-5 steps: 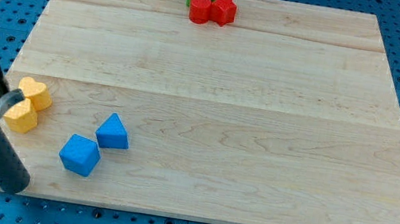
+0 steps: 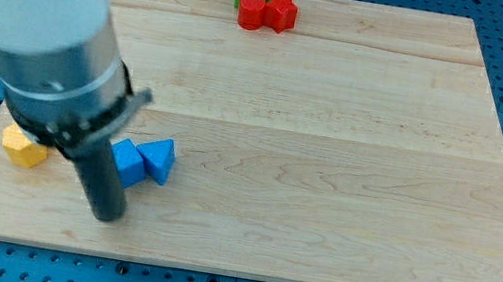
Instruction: Slide the blue triangle to the right bottom
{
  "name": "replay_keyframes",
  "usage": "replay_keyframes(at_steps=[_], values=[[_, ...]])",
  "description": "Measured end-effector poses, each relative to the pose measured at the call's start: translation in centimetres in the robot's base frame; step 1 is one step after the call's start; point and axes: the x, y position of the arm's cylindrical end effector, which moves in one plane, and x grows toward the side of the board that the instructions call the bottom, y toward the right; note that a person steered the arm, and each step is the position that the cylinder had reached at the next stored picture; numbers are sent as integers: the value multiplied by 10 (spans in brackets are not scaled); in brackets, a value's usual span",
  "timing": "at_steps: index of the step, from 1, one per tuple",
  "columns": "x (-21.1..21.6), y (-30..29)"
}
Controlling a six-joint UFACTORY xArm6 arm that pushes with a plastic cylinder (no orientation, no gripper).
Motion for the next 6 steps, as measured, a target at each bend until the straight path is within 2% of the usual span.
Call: replay_keyframes(at_steps=[1,2,4,6], values=[[4,59],[-25,74],[-77,16],[-94,-6]])
